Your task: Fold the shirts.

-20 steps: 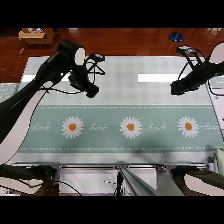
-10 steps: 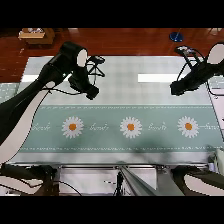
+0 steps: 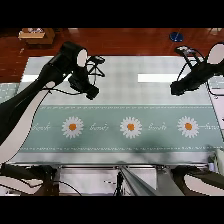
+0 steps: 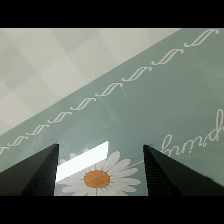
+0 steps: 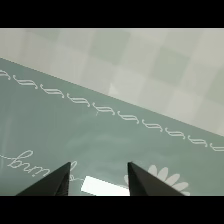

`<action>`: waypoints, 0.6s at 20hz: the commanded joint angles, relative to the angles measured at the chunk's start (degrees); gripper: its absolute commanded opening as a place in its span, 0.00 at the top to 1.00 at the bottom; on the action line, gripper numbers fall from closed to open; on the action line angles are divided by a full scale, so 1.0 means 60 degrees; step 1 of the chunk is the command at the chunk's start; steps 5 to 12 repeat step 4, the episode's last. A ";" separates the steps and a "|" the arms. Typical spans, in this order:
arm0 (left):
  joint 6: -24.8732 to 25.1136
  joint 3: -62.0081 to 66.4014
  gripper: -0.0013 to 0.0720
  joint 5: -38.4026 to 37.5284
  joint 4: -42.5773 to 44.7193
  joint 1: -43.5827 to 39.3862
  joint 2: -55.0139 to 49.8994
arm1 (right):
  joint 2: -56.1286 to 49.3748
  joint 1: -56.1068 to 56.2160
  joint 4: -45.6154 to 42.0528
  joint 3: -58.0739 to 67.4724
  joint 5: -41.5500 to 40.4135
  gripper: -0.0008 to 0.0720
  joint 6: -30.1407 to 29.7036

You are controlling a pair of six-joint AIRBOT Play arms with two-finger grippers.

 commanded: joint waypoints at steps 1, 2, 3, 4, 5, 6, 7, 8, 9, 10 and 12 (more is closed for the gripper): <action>-0.0004 0.0007 0.13 -0.0007 0.0004 -0.0004 -0.0004 | 0.0000 0.0004 0.0004 0.0011 0.0004 0.41 0.0000; -0.0004 0.0007 0.13 -0.0007 0.0004 -0.0004 -0.0004 | 0.0000 0.0004 0.0004 0.0011 0.0004 0.41 0.0000; -0.0004 0.0007 0.13 -0.0007 0.0004 -0.0004 -0.0004 | 0.0000 0.0004 0.0004 0.0011 0.0000 0.41 0.0000; -0.0004 0.0007 0.13 -0.0004 0.0004 -0.0004 -0.0004 | 0.0000 0.0004 0.0004 0.0011 0.0000 0.41 0.0000; -0.0004 0.0007 0.13 -0.0004 0.0004 -0.0004 -0.0004 | 0.0000 0.0004 0.0004 0.0011 0.0000 0.41 0.0000; -0.0004 0.0007 0.13 -0.0004 0.0004 -0.0004 -0.0004 | 0.0000 0.0004 0.0004 0.0011 0.0000 0.41 0.0000; -0.0004 0.0007 0.13 -0.0004 0.0004 -0.0004 -0.0004 | 0.0000 0.0004 0.0004 0.0011 0.0000 0.41 0.0000; -0.0004 0.0007 0.13 -0.0004 0.0004 -0.0004 -0.0004 | 0.0000 0.0004 0.0004 0.0011 0.0000 0.41 0.0000; -0.0004 0.0007 0.13 -0.0004 0.0004 -0.0004 -0.0004 | 0.0000 0.0004 0.0004 0.0011 0.0000 0.41 0.0000; -0.0004 0.0007 0.13 -0.0004 0.0004 -0.0004 -0.0004 | 0.0000 0.0004 0.0004 0.0011 0.0000 0.41 0.0000; -0.0004 0.0007 0.13 -0.0004 0.0004 -0.0004 -0.0004 | 0.0000 0.0004 0.0004 0.0011 0.0000 0.41 0.0000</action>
